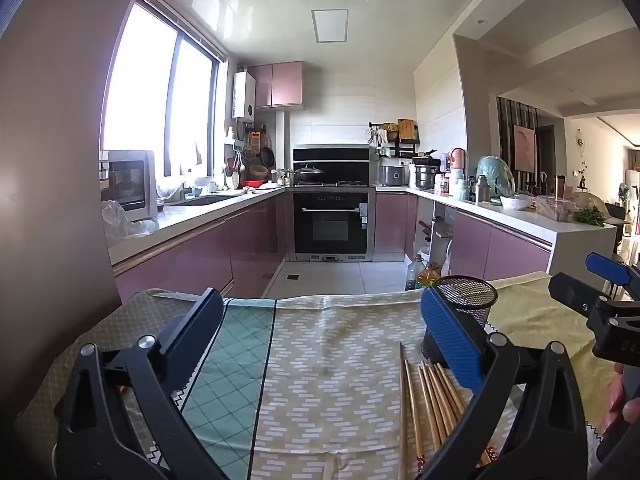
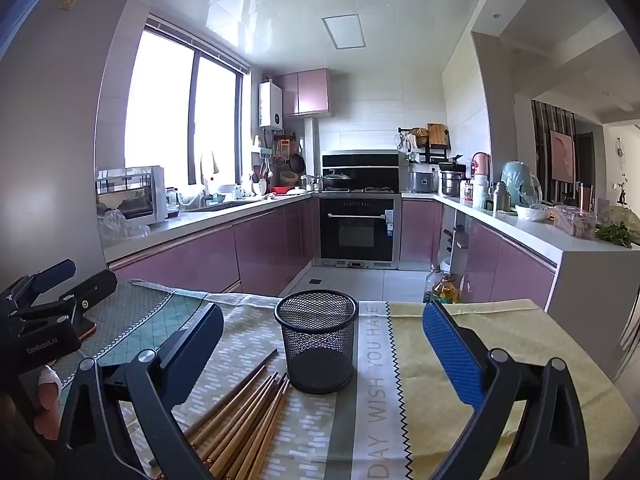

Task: Organize utensils

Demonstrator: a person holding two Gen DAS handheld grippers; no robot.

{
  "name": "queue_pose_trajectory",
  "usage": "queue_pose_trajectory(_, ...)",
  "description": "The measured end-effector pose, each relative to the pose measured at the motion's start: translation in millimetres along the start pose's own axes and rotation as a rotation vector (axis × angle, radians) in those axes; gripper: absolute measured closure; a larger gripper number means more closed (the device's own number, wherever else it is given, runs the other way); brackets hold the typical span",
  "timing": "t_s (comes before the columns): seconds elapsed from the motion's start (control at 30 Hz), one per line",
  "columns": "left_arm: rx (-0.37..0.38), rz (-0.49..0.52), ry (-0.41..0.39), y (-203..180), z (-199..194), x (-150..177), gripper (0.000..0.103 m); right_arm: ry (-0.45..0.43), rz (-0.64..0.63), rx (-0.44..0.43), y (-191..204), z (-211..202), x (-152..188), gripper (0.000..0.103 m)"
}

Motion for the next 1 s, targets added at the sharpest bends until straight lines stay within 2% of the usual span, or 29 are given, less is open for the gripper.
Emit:
queue_pose_trajectory(0.17,0.002,-0.002,0.015,3,4,1,0.006,0.013,0.006,-0.003,-2,6,0,0.007)
queue_pose_trajectory(0.23,0.0,-0.004,0.024,6,8,2,0.006,-0.02,0.0,0.001,-1,1,-3,0.007)
queue_pose_trajectory(0.27,0.007,0.012,-0.015,-2,1,-2,0.006,-0.021,-0.001,0.002,1,-1,-3,0.007)
queue_pose_trajectory(1.0,-0.005,-0.006,-0.027,-2,-7,-6,0.006,-0.02,0.006,0.001,0,-4,-3,0.007)
Point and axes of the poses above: each gripper's, at about its wrist camera, not at the fingertips, and z roughly the way its jaws point, y to its left, x to its underside, the point moved 3 cm from there along z, roughly the way its jaws point, and after that the axes turned 13 degrees about -y, right-handed, at the moved point
